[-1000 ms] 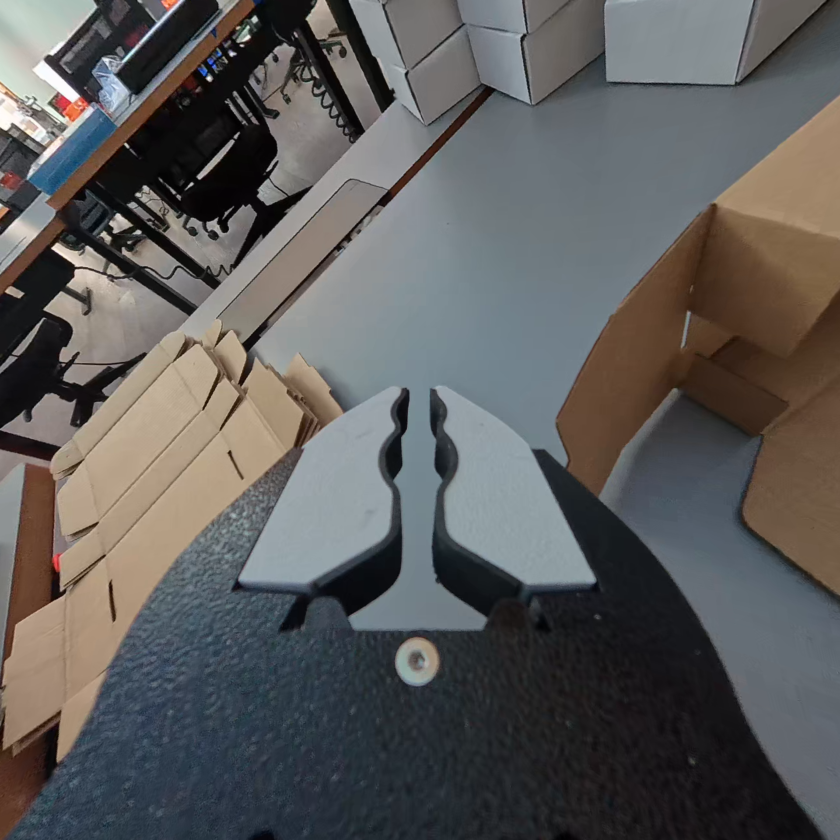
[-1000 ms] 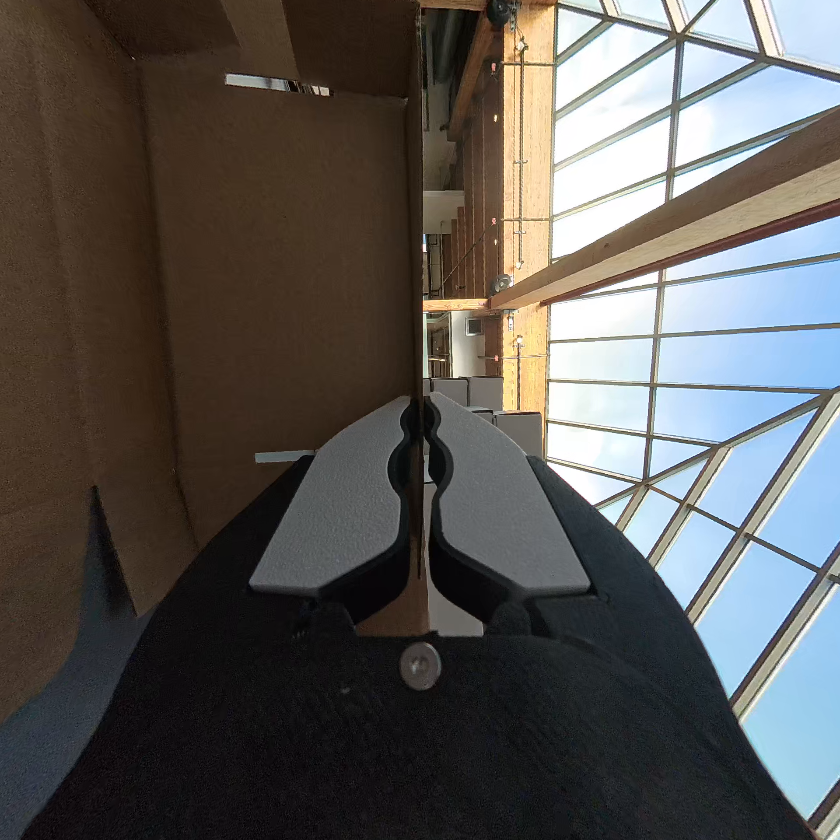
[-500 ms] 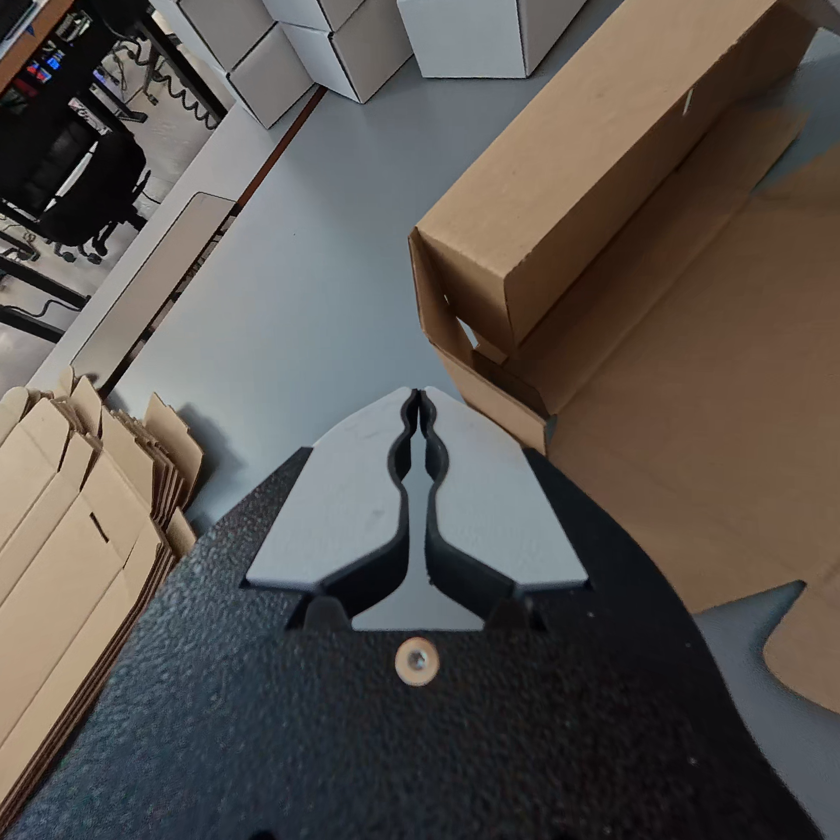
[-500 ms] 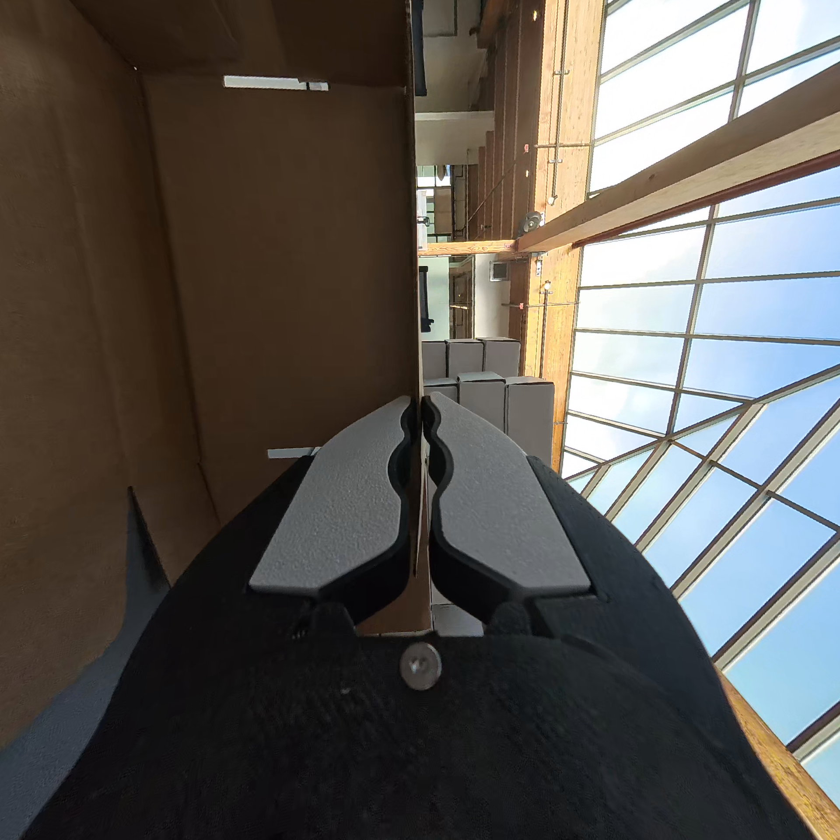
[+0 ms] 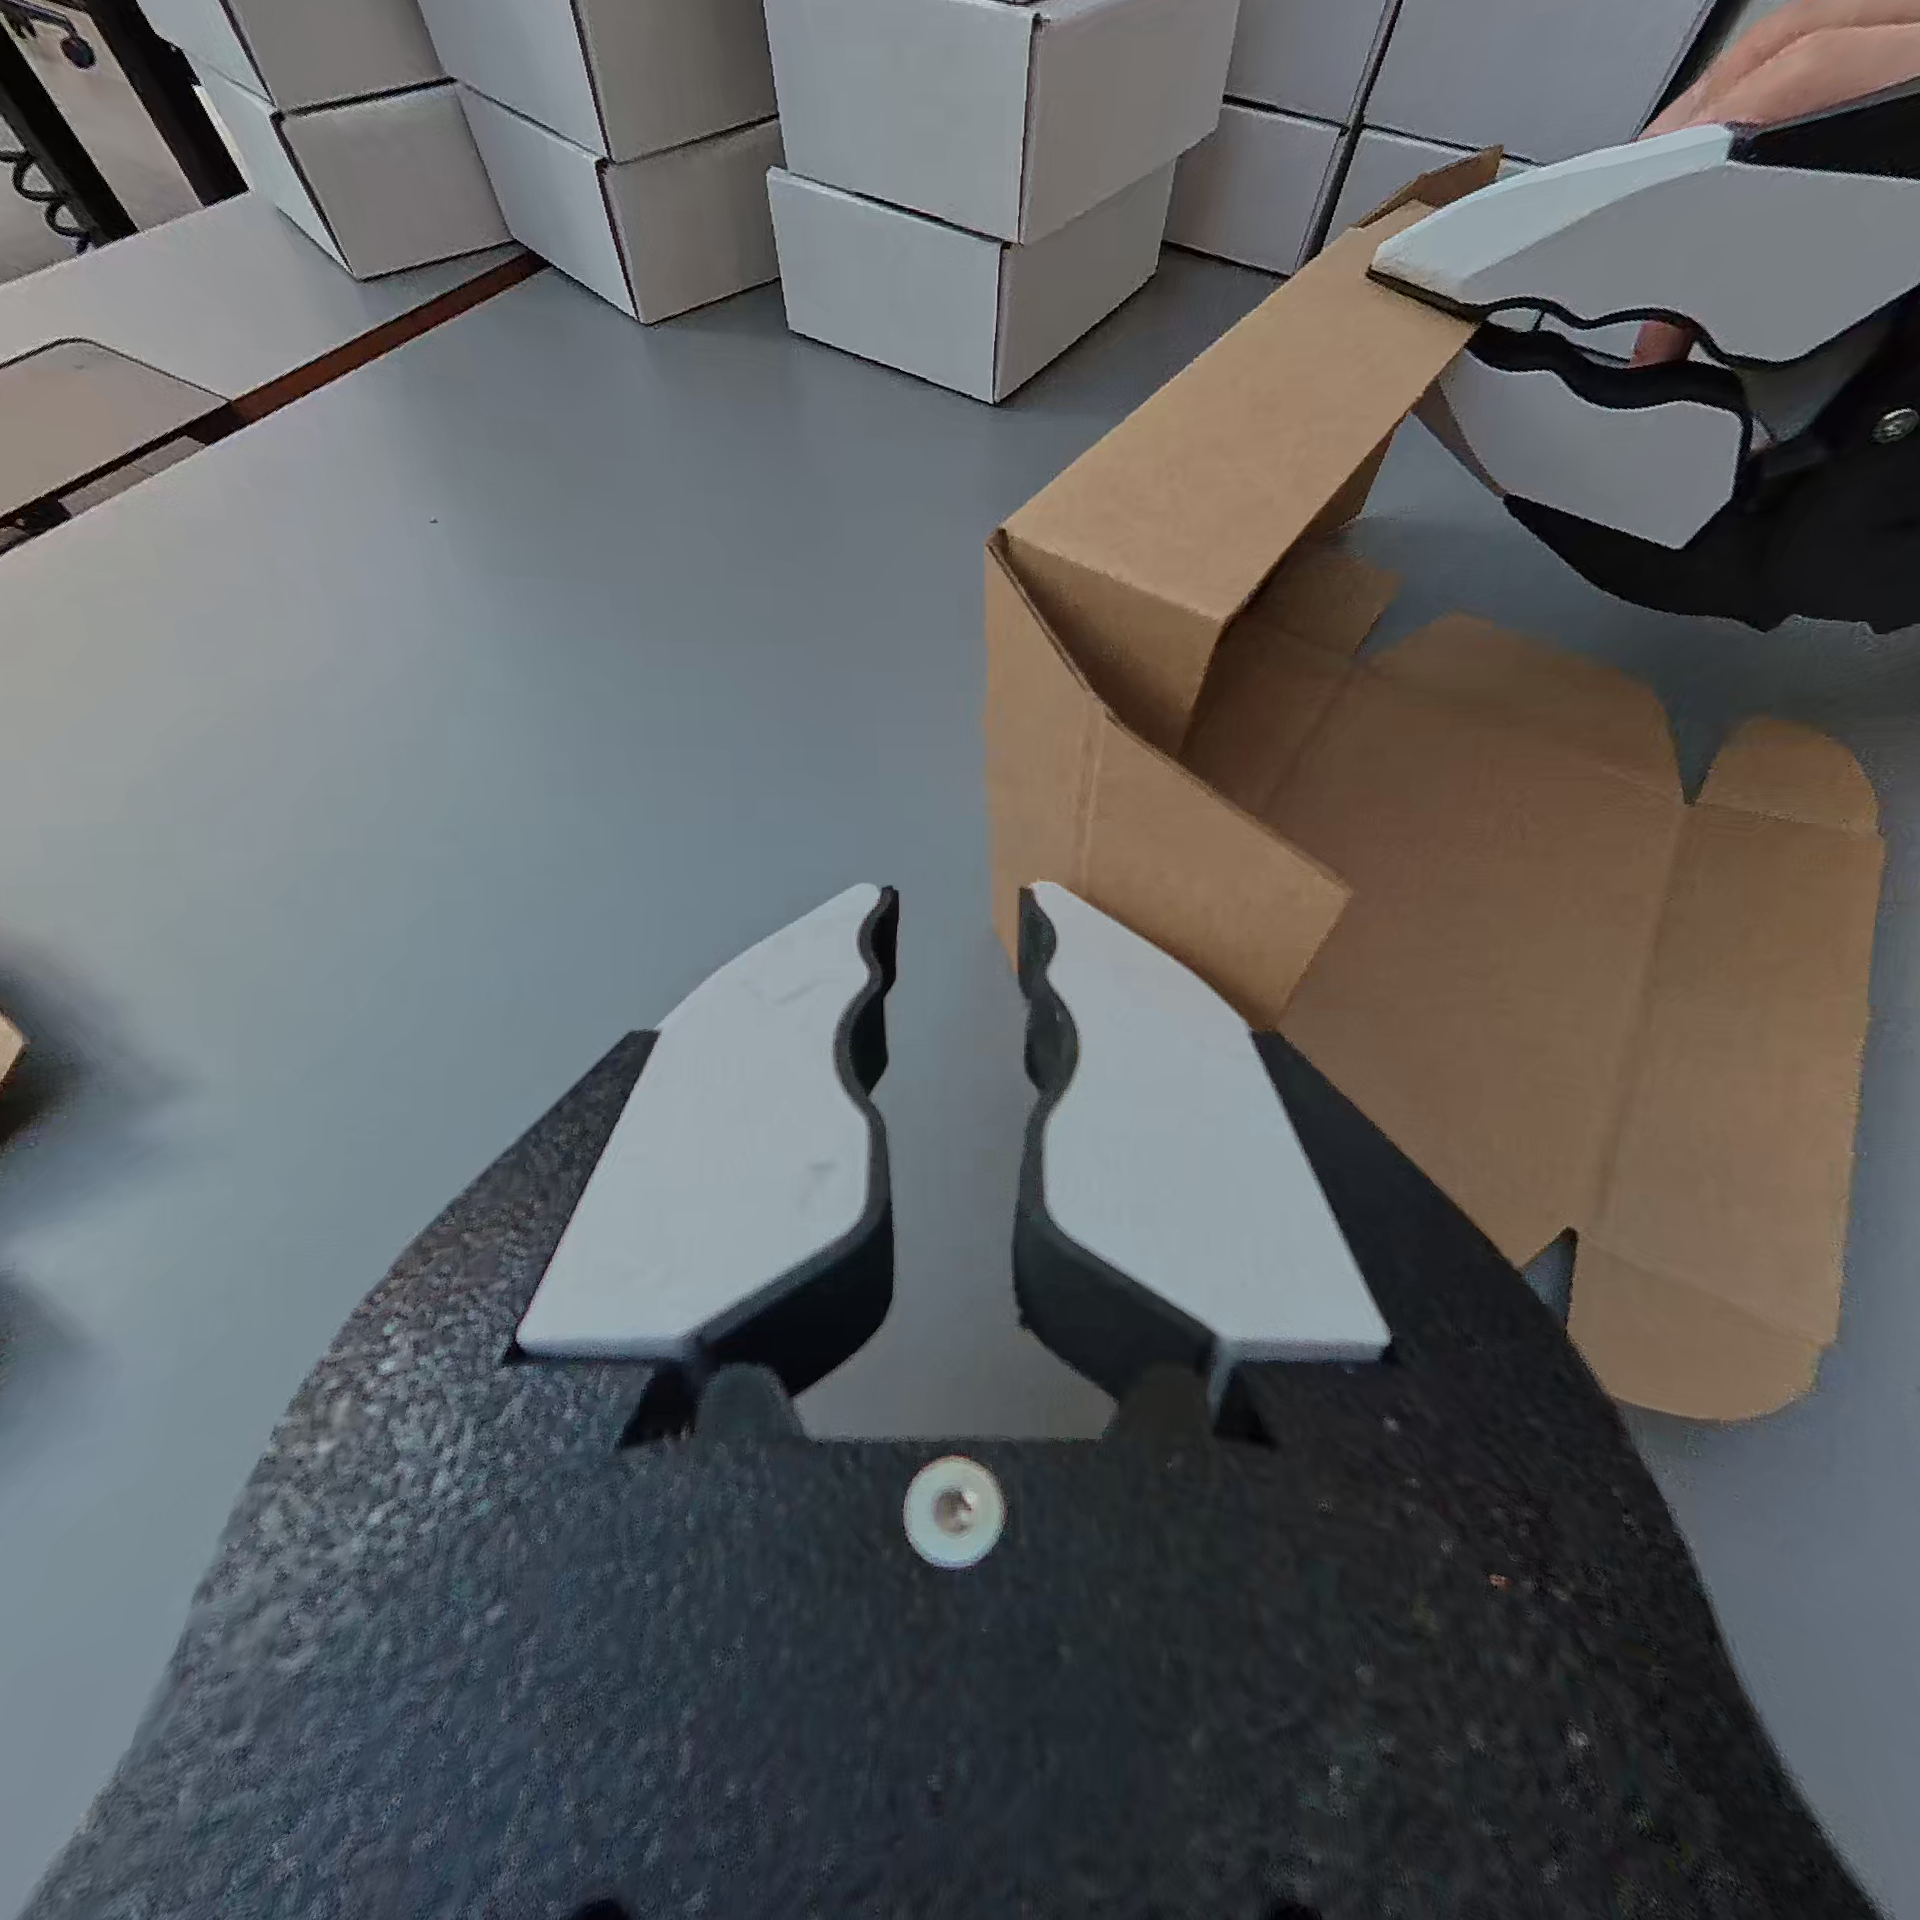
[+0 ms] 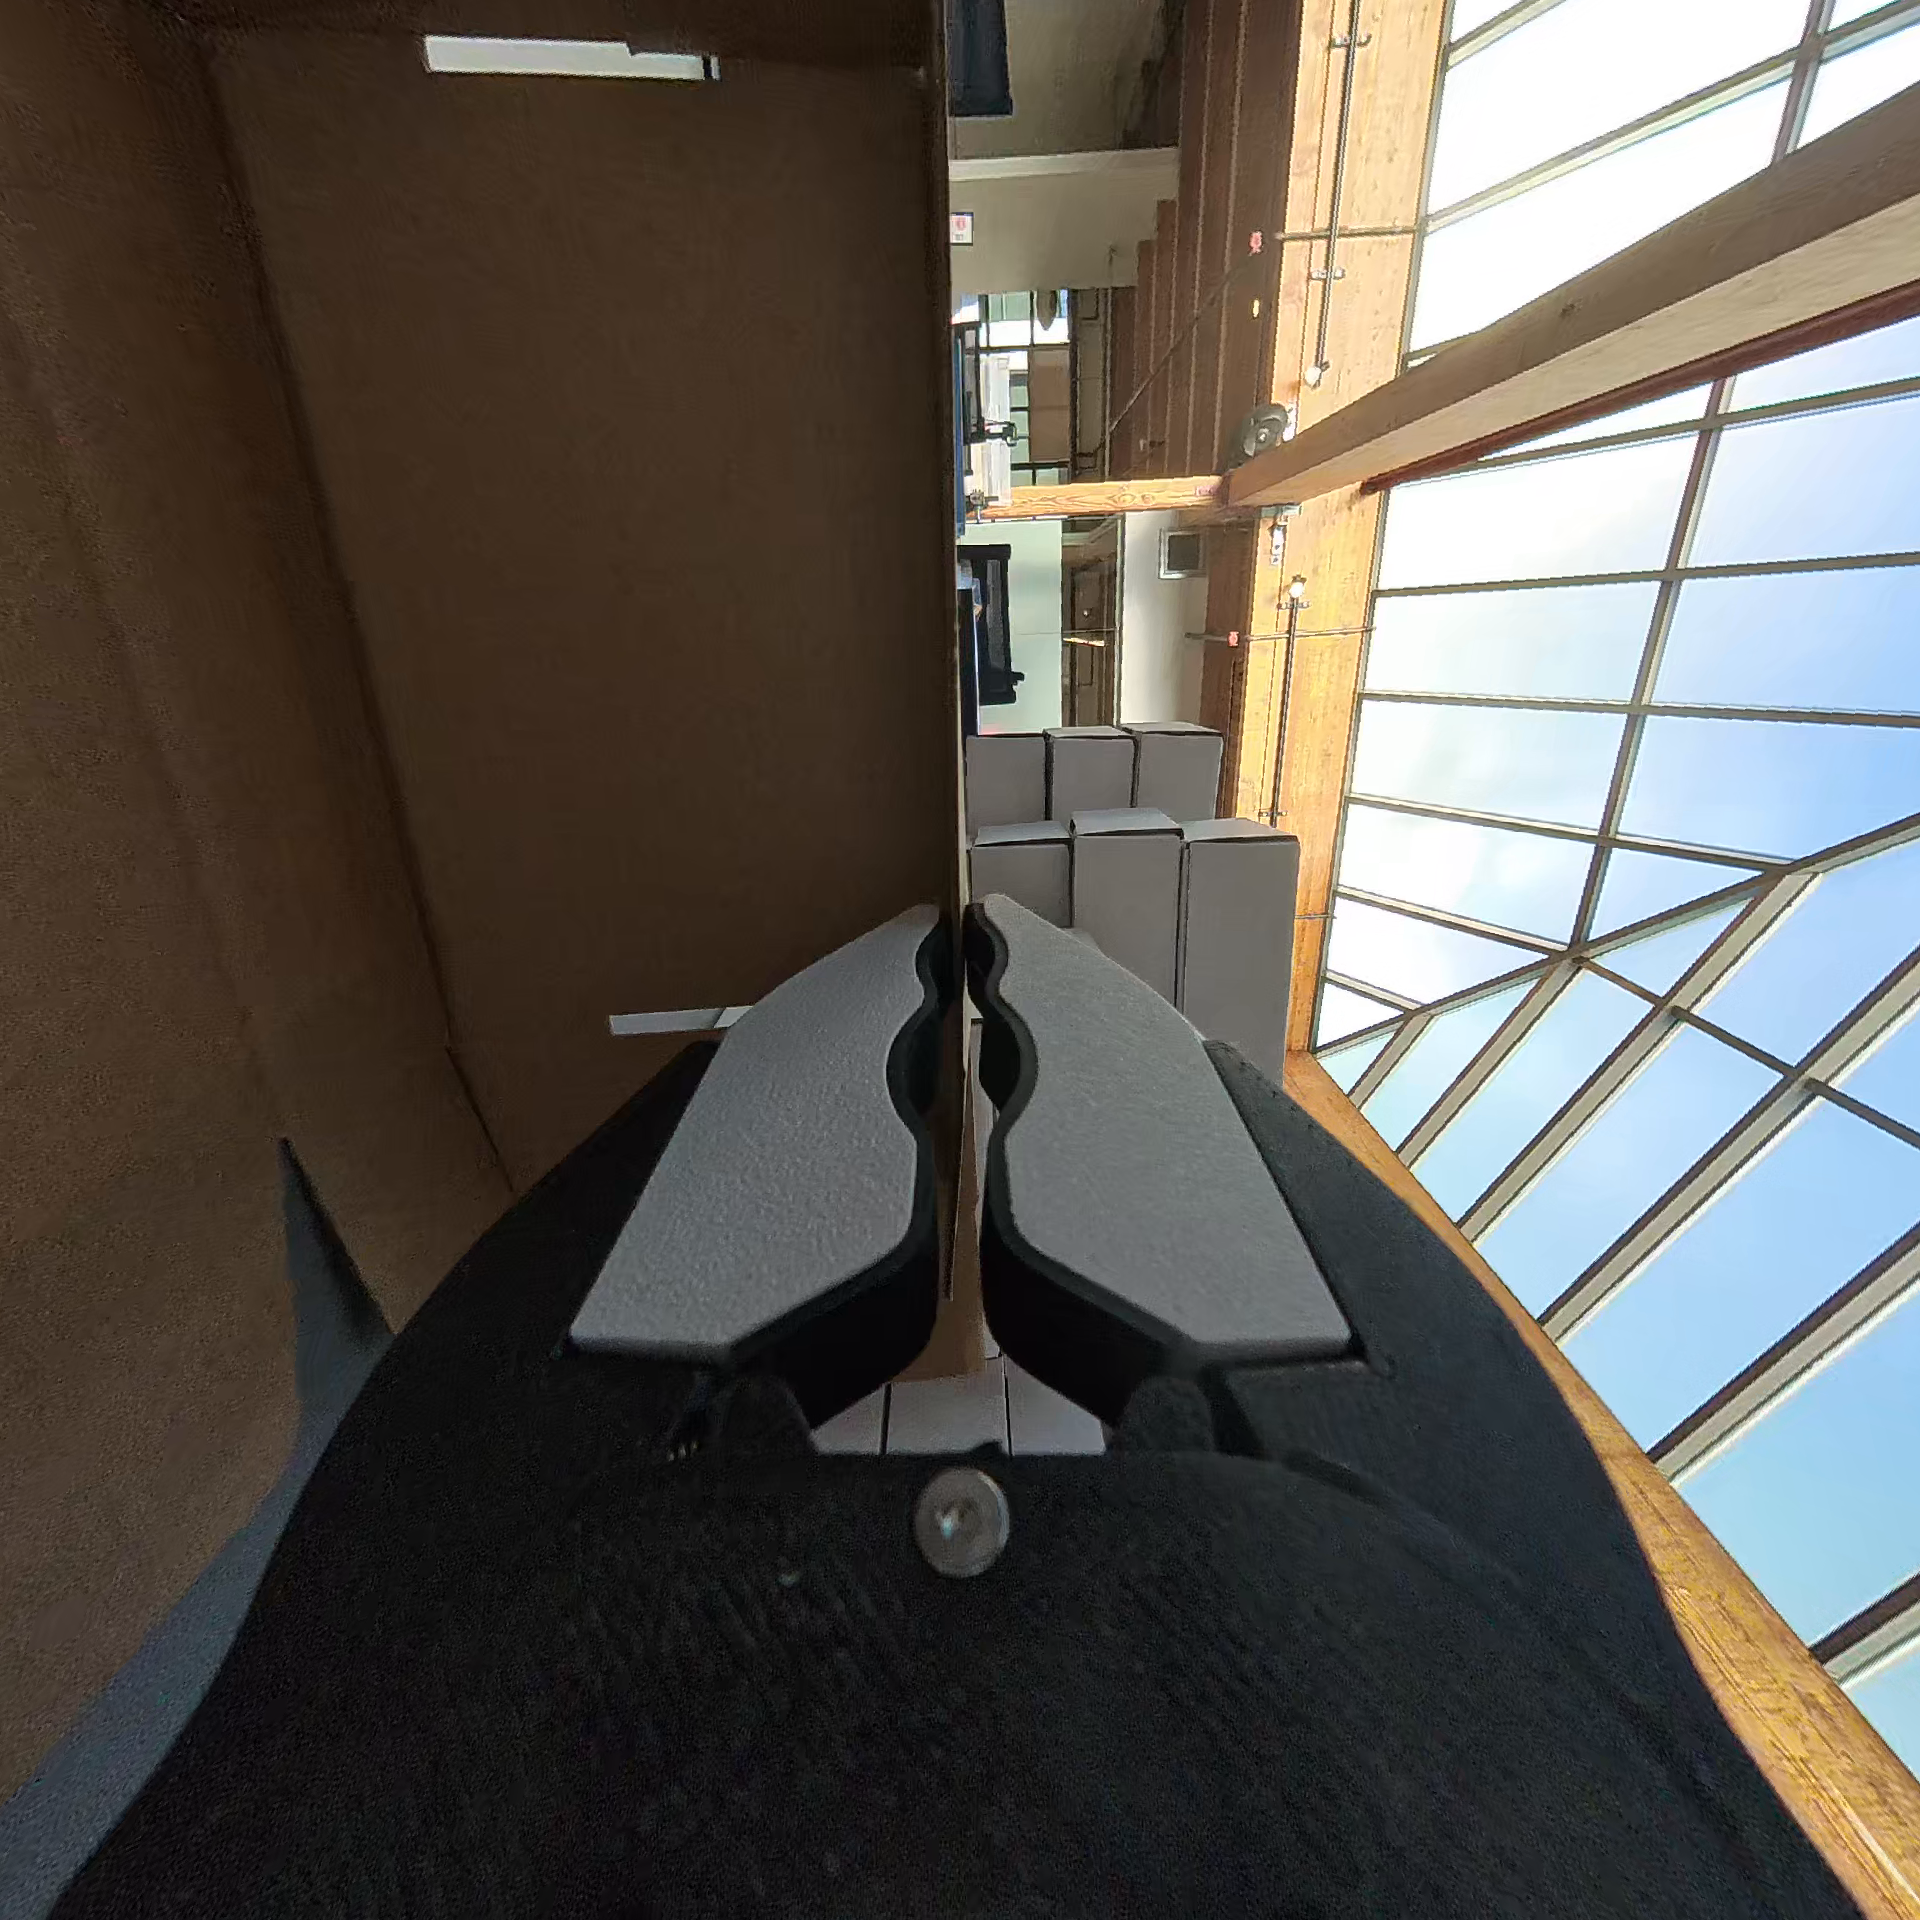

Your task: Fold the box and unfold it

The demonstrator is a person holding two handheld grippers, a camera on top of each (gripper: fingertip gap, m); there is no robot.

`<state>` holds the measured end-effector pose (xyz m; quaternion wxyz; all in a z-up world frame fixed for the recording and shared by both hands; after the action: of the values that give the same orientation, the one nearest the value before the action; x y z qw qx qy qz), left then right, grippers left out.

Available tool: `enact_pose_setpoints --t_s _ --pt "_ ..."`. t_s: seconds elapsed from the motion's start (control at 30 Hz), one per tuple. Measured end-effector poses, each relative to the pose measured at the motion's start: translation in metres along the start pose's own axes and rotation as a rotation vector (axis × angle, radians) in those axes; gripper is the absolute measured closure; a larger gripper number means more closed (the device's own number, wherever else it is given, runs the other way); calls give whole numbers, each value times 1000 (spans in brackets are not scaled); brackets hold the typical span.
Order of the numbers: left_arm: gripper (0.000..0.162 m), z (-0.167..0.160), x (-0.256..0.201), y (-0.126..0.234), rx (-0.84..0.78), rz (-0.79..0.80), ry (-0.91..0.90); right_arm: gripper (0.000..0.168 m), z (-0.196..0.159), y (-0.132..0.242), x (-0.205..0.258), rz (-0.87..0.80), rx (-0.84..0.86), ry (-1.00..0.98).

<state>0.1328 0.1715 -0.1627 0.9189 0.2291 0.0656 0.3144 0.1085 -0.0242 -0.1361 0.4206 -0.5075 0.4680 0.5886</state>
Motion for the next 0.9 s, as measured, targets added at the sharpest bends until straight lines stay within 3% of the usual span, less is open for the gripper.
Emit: enact_pose_setpoints --t_s 0.13,0.43,0.77,0.83,0.9 --pt "132 3 9 -1 15 -29 -18 167 -1 -8 -1 21 30 -29" --pt "137 2 -11 -3 12 -192 -4 167 1 -2 1 -6 36 3" --pt "144 -2 -34 4 -81 -216 -92 167 2 7 3 -27 26 22" --pt "129 -2 -38 9 -108 -260 -81 167 2 8 3 -27 24 23" --pt "128 -2 -39 11 -123 -262 -69 167 2 8 3 -28 23 27"
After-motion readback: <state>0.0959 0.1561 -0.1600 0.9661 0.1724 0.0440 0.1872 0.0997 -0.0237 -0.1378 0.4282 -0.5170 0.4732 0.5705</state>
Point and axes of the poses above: each gripper's, where its closed fingertips meet, y back along the fingers, z out of its top, x = y × z across the jaws, the point moved 4 cm from there along y, back along the fingers, and after that the axes turned 8 degrees about z, right-handed, at the moved point
